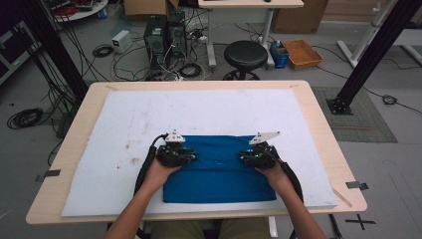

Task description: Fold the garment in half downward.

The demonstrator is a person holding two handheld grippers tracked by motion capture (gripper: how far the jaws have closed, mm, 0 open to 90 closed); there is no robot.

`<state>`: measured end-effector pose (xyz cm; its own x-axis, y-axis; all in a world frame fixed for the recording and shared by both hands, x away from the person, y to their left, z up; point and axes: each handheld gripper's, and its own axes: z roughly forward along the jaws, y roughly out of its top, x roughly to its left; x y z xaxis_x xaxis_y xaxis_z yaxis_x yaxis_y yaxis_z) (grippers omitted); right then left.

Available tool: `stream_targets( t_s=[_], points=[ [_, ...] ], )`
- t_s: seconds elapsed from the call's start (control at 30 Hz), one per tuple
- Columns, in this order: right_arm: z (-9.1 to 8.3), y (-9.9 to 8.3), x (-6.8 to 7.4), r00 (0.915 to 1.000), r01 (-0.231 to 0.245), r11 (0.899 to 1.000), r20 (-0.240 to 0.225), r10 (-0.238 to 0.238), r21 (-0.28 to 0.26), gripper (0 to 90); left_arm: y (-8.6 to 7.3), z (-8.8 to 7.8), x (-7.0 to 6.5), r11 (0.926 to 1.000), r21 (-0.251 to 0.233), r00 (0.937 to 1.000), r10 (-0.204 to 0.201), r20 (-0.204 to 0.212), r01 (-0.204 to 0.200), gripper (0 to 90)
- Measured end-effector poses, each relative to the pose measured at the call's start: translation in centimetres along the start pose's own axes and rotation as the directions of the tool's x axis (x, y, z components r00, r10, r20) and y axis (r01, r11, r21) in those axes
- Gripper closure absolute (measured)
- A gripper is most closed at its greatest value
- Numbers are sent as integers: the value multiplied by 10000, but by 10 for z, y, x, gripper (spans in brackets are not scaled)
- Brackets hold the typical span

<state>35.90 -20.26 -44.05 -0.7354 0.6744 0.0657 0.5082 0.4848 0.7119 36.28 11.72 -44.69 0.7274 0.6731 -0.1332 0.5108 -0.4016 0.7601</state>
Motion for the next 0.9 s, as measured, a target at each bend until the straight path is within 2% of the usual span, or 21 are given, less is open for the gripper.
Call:
stream_targets(
  t_s=[0.03,0.07,0.17,0.2,0.23,0.27,0.3,0.33,0.37,0.4,0.43,0.47,0.53,0.57,0.6,0.67,0.7,0.8,0.83,0.87,0.9],
  points=[
    [0,0,0,10000,0,10000,0,0,0,849,0,0,0,10000,0,10000,0,0,0,833],
    [-5,-1,-1,9999,45,9995,-132,-49,-321,859,0,-2,-1,9998,-208,10000,78,33,-78,860],
    [-10,-2,-1,9997,42,9984,-221,-54,-558,862,1,-7,-1,9986,-523,9997,63,237,-50,867],
    [-16,-4,-1,9992,123,9959,-360,-156,-899,862,-1,-15,-1,9944,-1054,9981,-41,611,105,867],
    [-16,-4,-1,9992,123,9959,-360,-156,-899,862,-1,-15,-1,9944,-1054,9981,-41,611,105,867],
    [-23,-6,1,9979,287,9910,-547,-361,-1309,861,-6,-24,-2,9877,-1560,9938,41,1109,134,868],
    [-23,-6,1,9979,287,9910,-547,-361,-1309,861,-6,-24,-2,9877,-1560,9938,41,1109,134,867],
    [-30,-10,4,9949,399,9860,-851,-542,-1616,861,-13,-35,-3,9797,-2007,9874,300,1554,18,867],
    [-30,-10,4,9949,399,9860,-851,-542,-1616,861,-13,-35,-3,9797,-2007,9874,300,1554,18,867],
    [-38,-15,6,9898,561,9794,-1180,-800,-1939,861,-20,-45,-4,9728,-2315,9756,527,2132,-19,867],
    [-38,-15,6,9898,561,9794,-1180,-800,-1939,861,-20,-45,-4,9728,-2315,9756,527,2132,-19,867],
    [-45,-21,9,9820,770,9755,-1534,-1099,-2061,861,-27,-54,-6,9711,-2383,9598,758,2703,-95,866],
    [-50,-28,12,9708,1031,9733,-1925,-1434,-2051,861,-33,-61,-10,9741,-2250,9427,955,3197,-223,865],
    [-50,-28,12,9708,1031,9733,-1925,-1434,-2051,861,-33,-61,-10,9741,-2250,9427,955,3197,-223,859],
    [-53,-35,16,9540,1248,9736,-2466,-1708,-1913,849,-38,-65,-14,9756,-2161,9305,1135,3483,-382,838],
    [-55,-42,17,9377,1230,9786,-3037,-1690,-1649,729,-40,-71,-15,9747,-2232,9353,852,3434,-69,675],
    [-57,-45,17,9388,1031,9809,-3097,-1507,-1647,725,-41,-75,-13,9704,-2409,9413,674,3309,152,640],
    [-62,-48,12,9583,536,9809,-2665,-1031,-1870,708,-41,-82,-5,9552,-2898,9660,177,2580,599,594],
    [-62,-48,12,9583,536,9809,-2665,-1031,-1870,708,-41,-82,-5,9552,-2898,9660,177,2580,599,580],
    [-59,-47,11,9758,493,9881,-2041,-788,-1459,736,-41,-84,-2,9538,-2895,9810,-247,1926,809,580],
    [-59,-47,11,9758,493,9881,-2041,-788,-1459,736,-41,-84,-2,9538,-2895,9810,-247,1926,809,579]
  ],
)
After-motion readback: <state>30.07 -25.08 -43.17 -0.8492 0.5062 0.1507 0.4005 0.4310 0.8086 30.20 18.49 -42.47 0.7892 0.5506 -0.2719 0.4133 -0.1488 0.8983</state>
